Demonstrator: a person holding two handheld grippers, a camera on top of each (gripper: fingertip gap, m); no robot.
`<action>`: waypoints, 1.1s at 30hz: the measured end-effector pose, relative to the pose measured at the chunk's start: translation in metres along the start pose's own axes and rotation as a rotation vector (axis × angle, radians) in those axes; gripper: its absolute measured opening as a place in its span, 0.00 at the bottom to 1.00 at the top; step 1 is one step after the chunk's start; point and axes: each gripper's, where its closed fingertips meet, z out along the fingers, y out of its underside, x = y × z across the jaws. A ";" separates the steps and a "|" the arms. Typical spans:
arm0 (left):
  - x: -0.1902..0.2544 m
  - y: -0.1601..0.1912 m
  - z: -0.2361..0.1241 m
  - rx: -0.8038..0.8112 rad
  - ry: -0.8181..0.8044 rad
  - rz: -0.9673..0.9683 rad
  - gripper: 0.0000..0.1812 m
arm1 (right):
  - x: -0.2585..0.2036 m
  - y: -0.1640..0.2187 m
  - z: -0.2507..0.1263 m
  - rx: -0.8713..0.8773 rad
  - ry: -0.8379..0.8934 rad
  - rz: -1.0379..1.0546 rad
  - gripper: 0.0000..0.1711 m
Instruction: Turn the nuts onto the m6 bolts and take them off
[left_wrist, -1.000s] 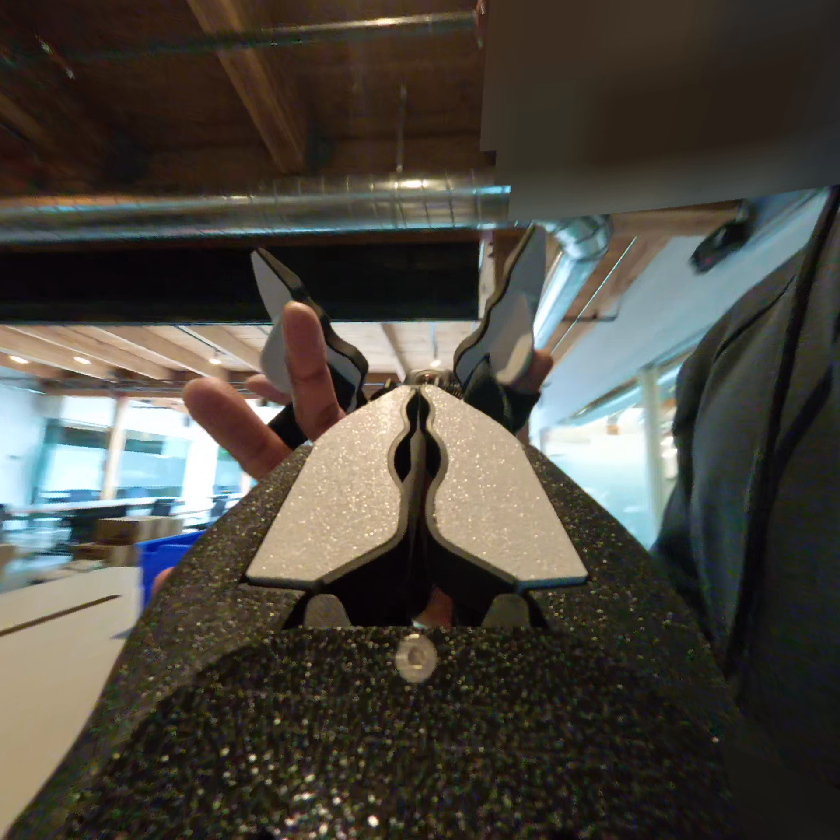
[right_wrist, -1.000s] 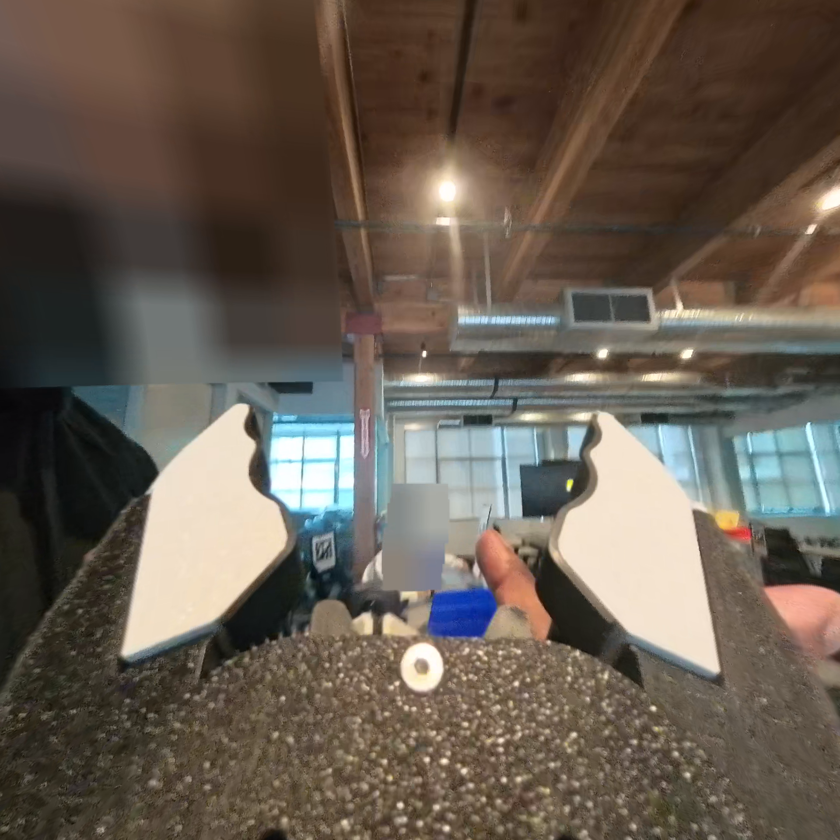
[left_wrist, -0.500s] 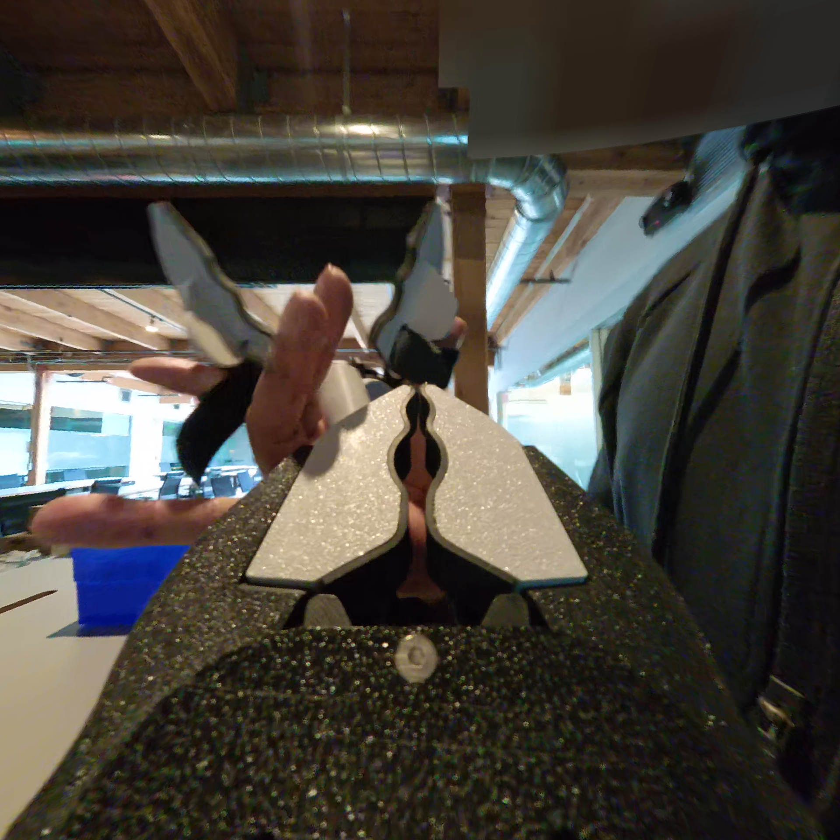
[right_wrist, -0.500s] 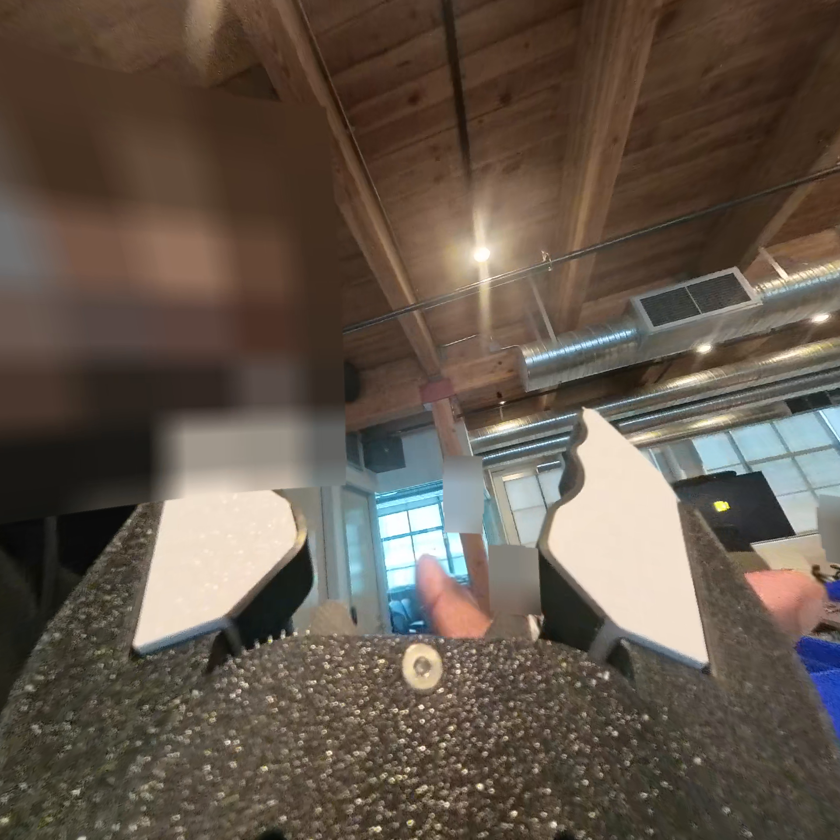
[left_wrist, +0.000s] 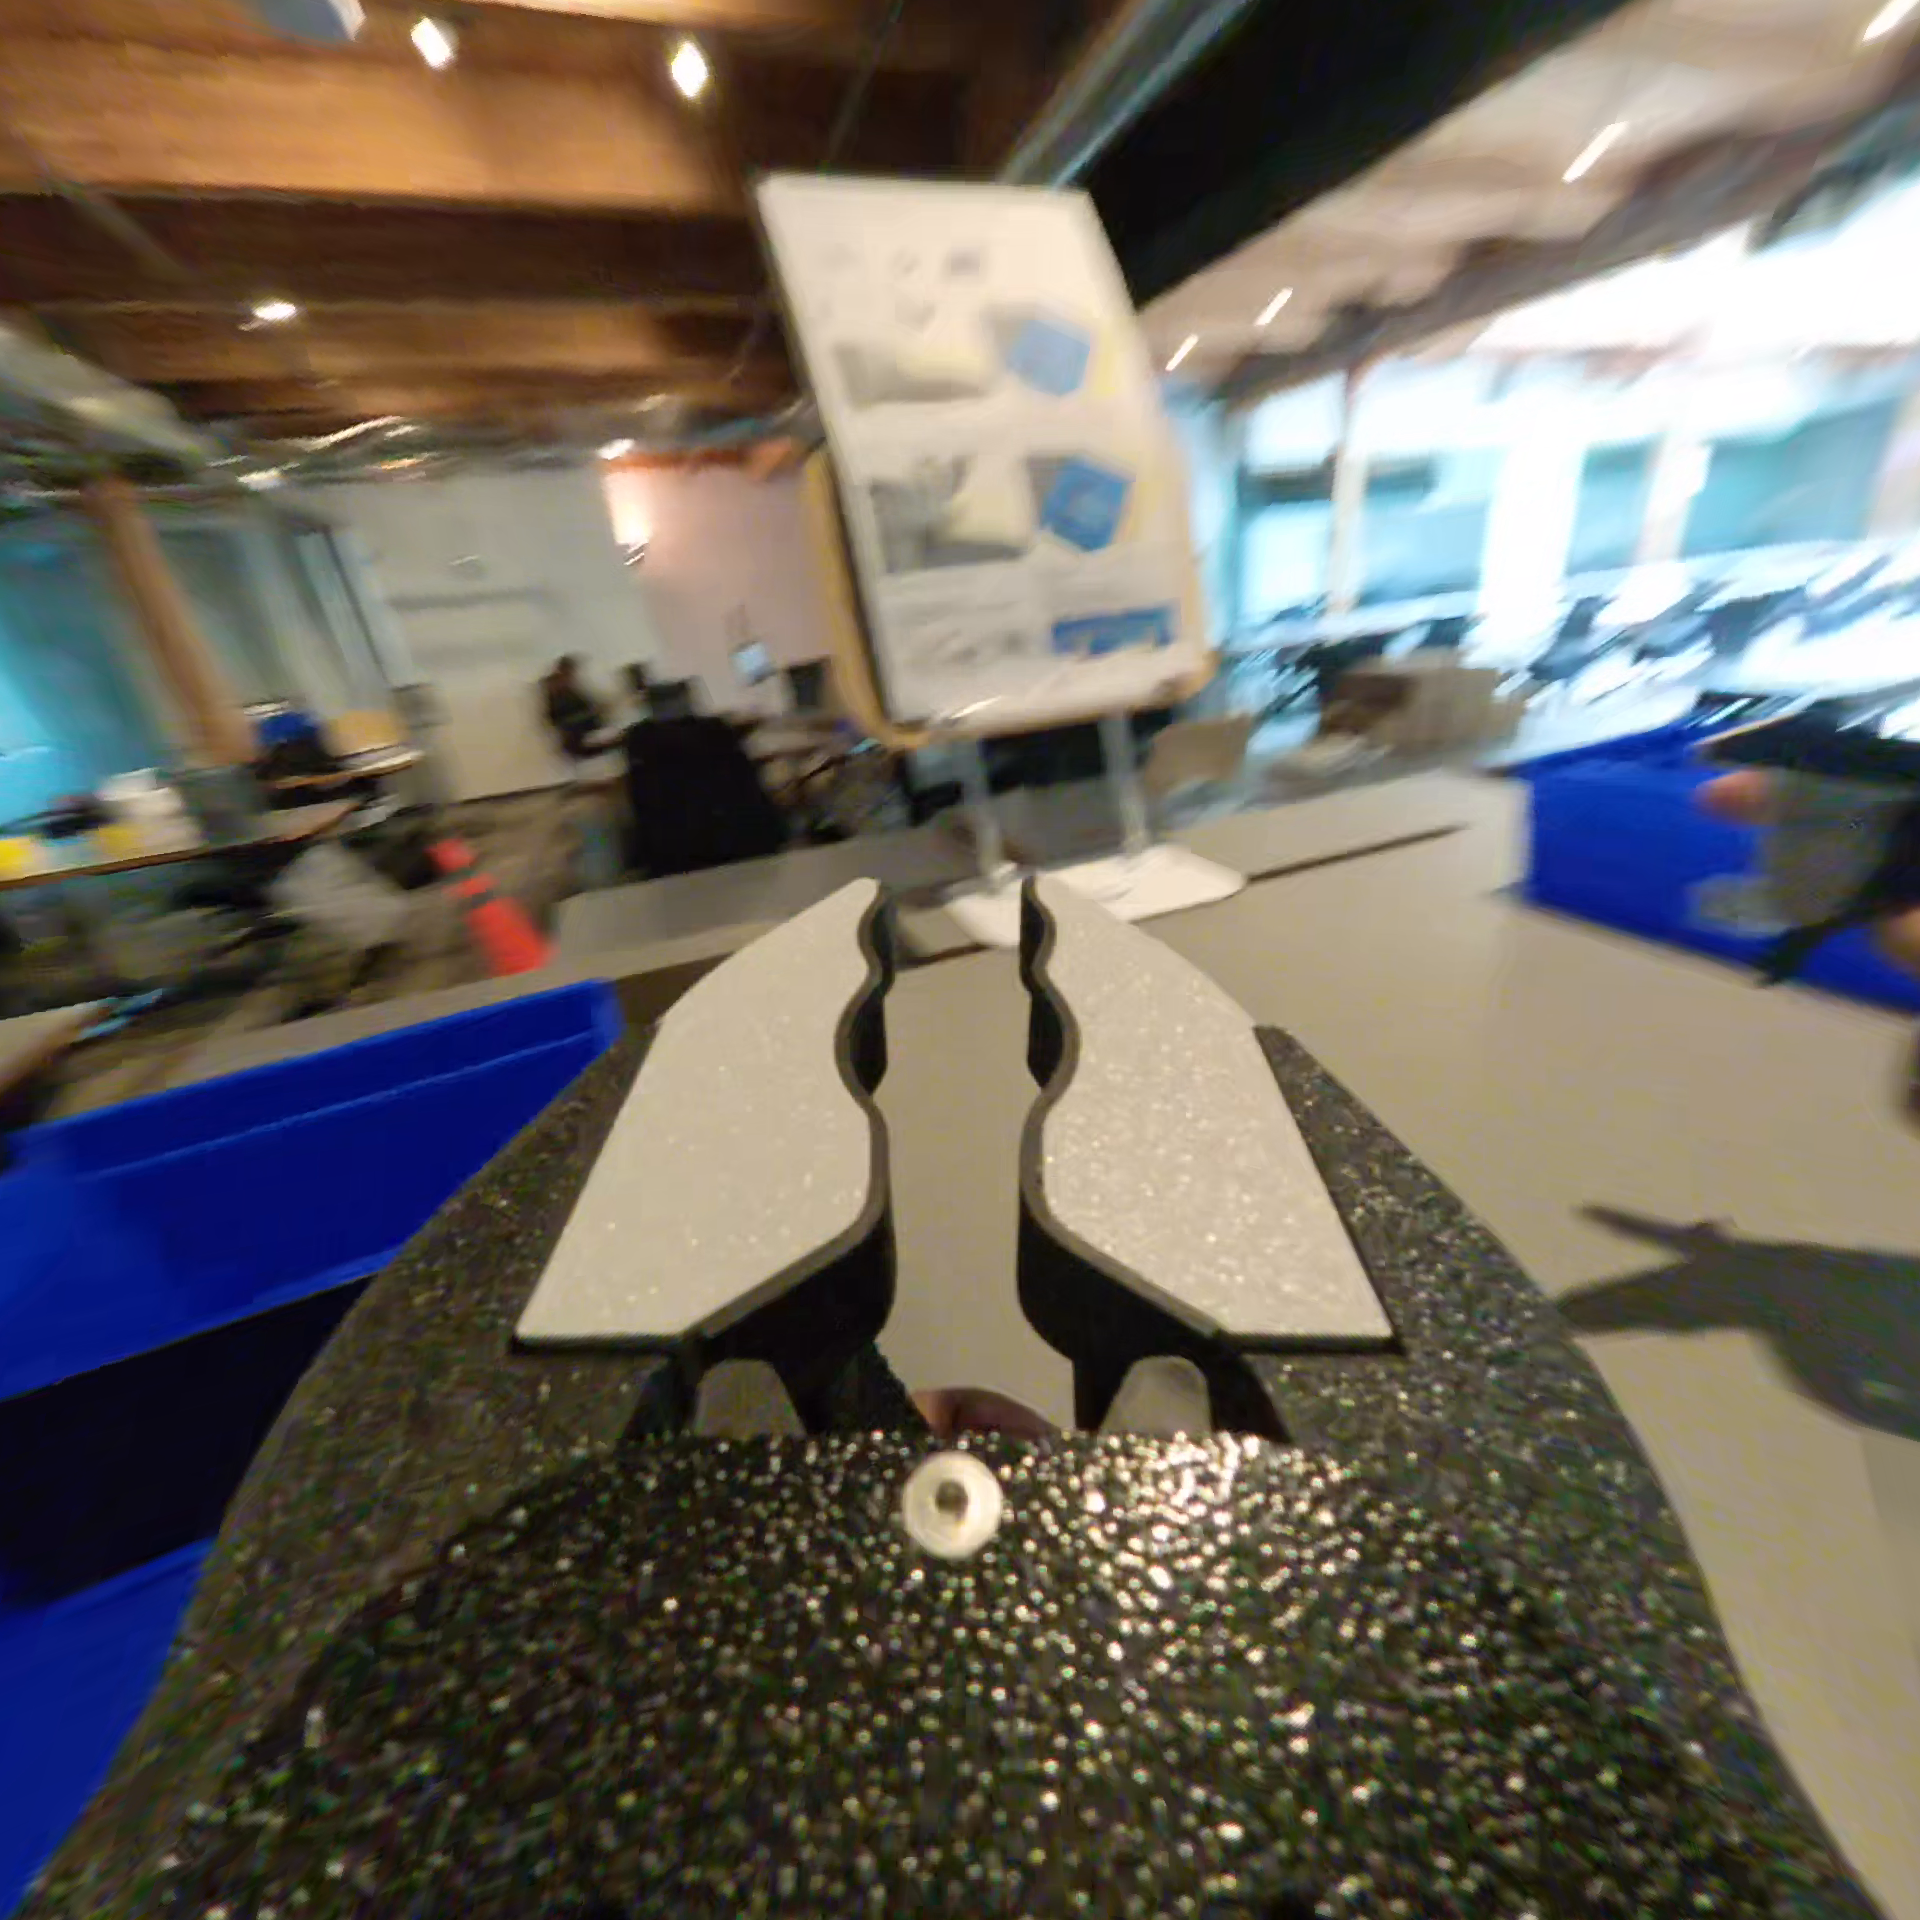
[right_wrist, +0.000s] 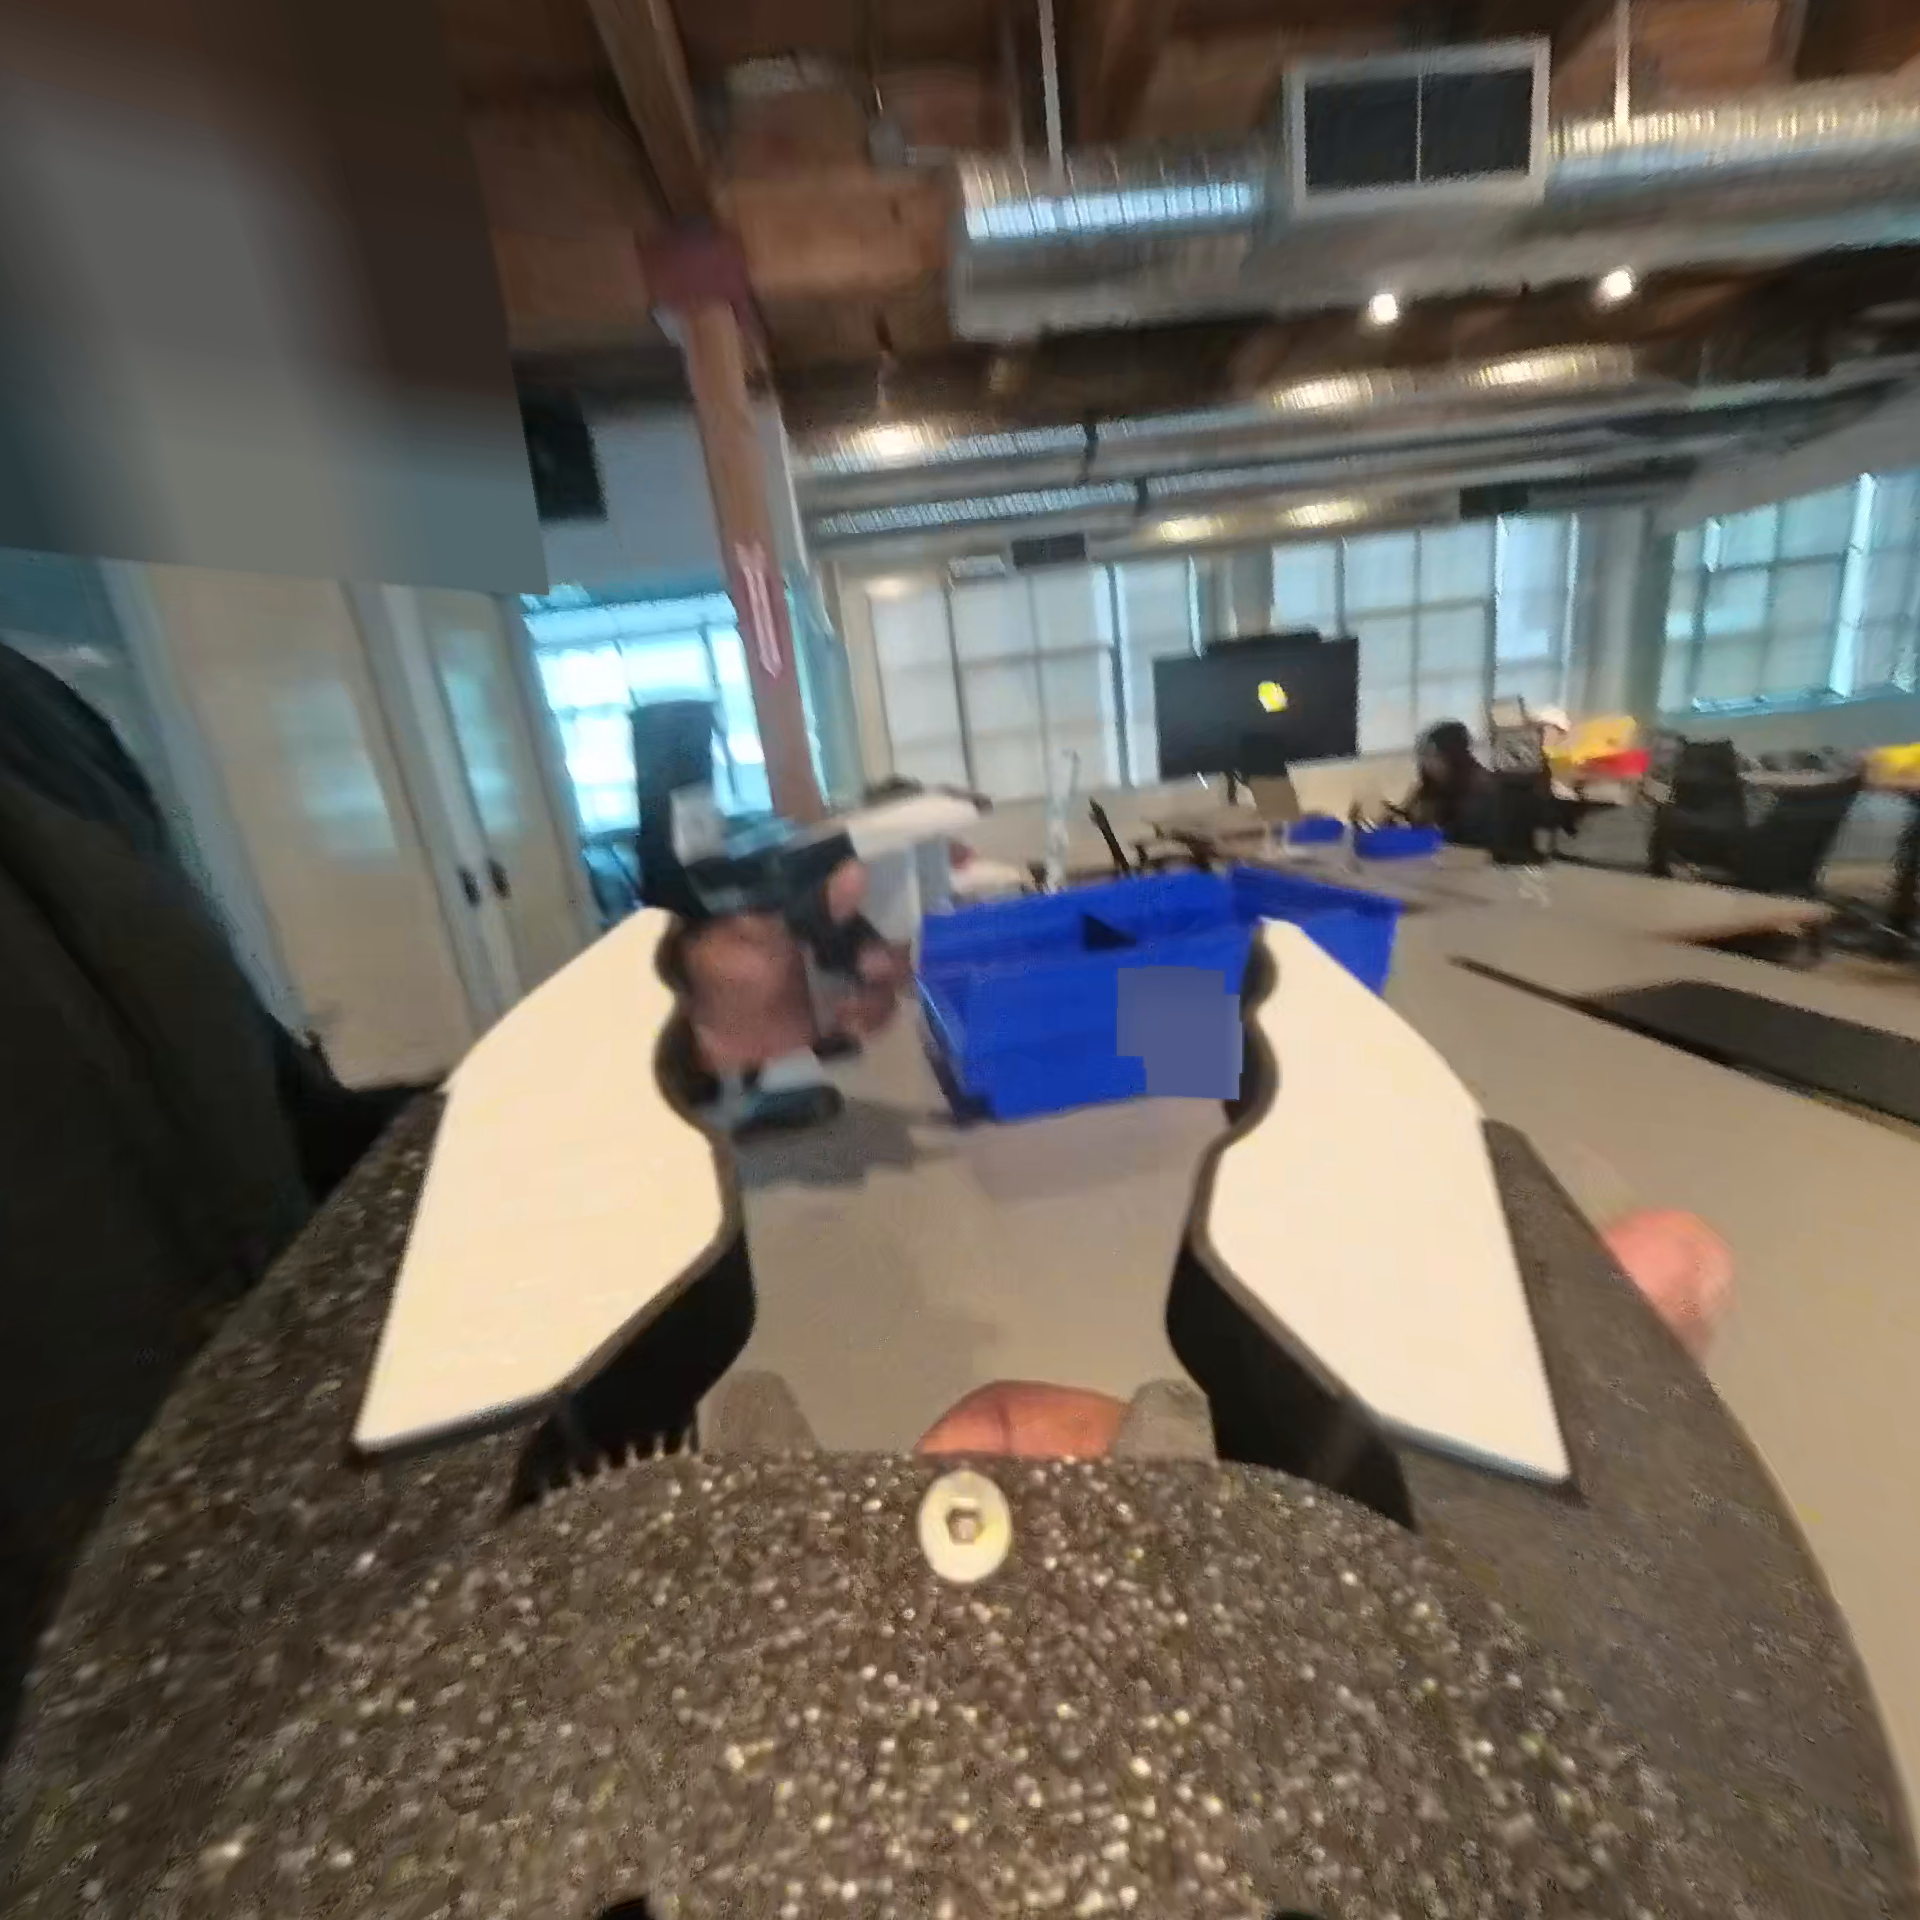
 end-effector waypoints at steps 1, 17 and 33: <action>-0.018 0.002 -0.002 -0.056 -0.051 0.046 0.13 | 0.001 0.010 0.007 -0.055 0.011 -0.028 0.64; -0.140 0.160 0.000 -1.155 -0.034 0.103 0.16 | 0.026 0.072 0.047 -0.217 -0.087 0.049 0.63; -0.138 0.223 0.009 -1.285 0.085 -0.035 0.06 | 0.056 0.082 0.026 -0.220 -0.044 0.114 0.59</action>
